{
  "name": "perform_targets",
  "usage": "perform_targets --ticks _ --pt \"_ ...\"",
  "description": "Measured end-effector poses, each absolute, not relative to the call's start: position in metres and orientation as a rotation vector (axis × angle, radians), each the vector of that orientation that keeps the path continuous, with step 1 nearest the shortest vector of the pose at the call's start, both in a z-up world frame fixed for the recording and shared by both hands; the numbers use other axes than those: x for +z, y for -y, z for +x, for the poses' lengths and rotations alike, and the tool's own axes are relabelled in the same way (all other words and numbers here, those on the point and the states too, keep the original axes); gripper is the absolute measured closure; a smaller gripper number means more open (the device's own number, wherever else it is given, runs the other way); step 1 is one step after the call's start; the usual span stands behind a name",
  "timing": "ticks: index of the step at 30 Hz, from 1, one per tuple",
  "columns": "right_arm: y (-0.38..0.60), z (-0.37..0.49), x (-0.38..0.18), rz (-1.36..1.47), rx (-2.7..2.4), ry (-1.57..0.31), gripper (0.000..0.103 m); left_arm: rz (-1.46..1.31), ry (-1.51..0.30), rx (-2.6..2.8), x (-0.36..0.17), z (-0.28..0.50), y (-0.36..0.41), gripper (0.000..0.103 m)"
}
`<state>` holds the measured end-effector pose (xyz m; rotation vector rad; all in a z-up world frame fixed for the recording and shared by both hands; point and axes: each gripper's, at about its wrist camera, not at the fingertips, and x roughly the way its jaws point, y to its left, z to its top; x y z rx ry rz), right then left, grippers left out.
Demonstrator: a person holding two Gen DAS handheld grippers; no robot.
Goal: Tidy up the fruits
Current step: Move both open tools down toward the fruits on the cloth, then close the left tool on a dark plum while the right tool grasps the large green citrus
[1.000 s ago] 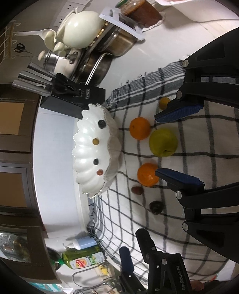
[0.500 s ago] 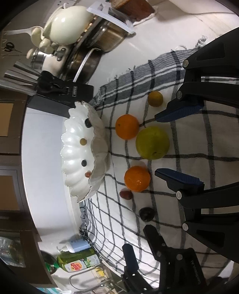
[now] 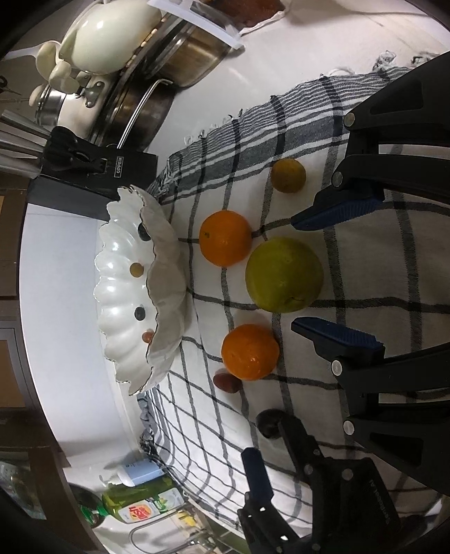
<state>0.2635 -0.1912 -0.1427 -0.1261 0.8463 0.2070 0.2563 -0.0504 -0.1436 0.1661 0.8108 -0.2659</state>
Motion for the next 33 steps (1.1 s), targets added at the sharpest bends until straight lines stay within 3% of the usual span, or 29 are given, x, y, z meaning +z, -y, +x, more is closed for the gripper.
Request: perform_targets --ticks 16,33 --pt "0.19 0.278 -0.151 -0.114 0.222 -0.86 0.05 0.107 -0.87 -0.285 -0.157 0.27 0.046 0.074" --pt "0.186 0.264 -0.137 -0.101 0.244 -0.828 0.054 0.048 -0.818 -0.288 -0.133 0.262 0.037 0.075"
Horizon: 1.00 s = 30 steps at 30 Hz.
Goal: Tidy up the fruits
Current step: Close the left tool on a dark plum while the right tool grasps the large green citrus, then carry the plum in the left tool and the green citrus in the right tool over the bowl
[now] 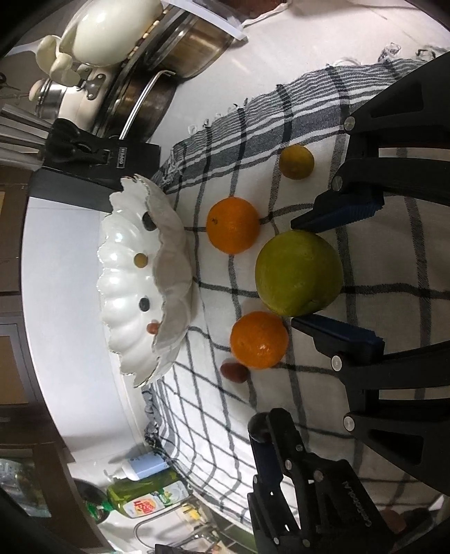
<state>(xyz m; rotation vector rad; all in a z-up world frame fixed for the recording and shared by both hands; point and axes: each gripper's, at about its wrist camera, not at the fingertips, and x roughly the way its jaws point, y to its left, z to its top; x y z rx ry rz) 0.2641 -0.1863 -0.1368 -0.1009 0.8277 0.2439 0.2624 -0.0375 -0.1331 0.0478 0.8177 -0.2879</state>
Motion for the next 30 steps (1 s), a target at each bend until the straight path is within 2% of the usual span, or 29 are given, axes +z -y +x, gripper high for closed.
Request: perform_targets --ticks 30 --pt "0.186 0.256 -0.047 -0.049 0.226 -0.604 0.053 0.046 -0.547 -0.282 -0.043 0.257 0.032 0.075"
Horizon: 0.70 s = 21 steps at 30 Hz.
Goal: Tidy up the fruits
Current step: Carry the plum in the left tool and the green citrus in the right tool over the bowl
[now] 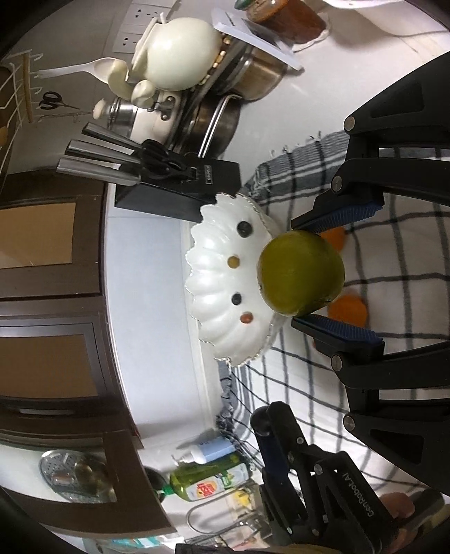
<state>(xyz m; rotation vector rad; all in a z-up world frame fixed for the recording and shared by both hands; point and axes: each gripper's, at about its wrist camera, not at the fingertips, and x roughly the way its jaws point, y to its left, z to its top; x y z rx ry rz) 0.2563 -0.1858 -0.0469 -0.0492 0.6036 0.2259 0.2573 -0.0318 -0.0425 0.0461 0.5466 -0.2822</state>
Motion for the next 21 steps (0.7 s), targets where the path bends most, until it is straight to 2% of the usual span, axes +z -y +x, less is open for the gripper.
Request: perform_targets --ticks 12,21 --pt "0.182 0.297 -0.026 -0.057 0.238 -0.57 0.053 0.081 -0.482 -0.25 -0.022 0.293 0.034 0.075" --pt "0.178 0.344 -0.028 -0.06 0.25 -0.622 0.054 0.065 -0.528 -0.244 -0.022 0.331 0.035 0.075"
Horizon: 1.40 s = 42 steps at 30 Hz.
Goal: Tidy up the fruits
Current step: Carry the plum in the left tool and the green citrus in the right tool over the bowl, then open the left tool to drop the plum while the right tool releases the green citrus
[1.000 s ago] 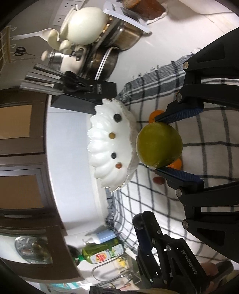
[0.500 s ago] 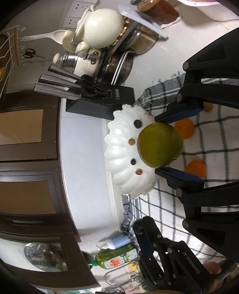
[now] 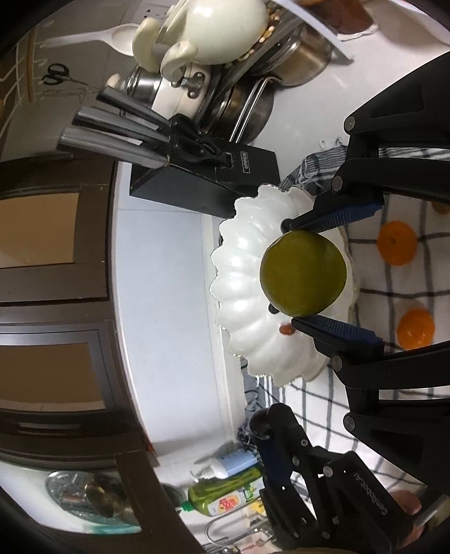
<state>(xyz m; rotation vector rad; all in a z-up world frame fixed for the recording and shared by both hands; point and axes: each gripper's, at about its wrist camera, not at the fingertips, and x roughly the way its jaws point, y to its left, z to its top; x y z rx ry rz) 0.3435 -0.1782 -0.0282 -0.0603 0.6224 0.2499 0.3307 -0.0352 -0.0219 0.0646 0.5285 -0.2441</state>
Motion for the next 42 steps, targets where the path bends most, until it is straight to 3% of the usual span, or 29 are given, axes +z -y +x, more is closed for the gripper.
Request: perform_targets --ticks 19,31,35,38,42 --pt "0.176 0.435 -0.087 -0.093 0.274 -0.867 0.053 0.038 -0.825 -0.256 -0.082 0.427 0.05 0.075" --pt "0.174 0.459 -0.116 -0.107 0.279 -0.947 0.053 0.102 -0.882 -0.223 -0.102 0.449 0.057 0.074" --pt "0.174 0.459 -0.117 -0.109 0.286 -0.947 0.052 0.092 -0.889 -0.219 -0.102 0.451 0.056 0.061" --pt "0.174 0.457 -0.11 -0.119 0.28 -0.916 0.043 0.096 -0.873 -0.205 -0.098 0.449 0.055 0.053" --pt "0.177 0.449 -0.097 -0.136 0.247 -0.864 0.043 0.101 -0.85 -0.191 -0.09 0.443 0.05 0.049"
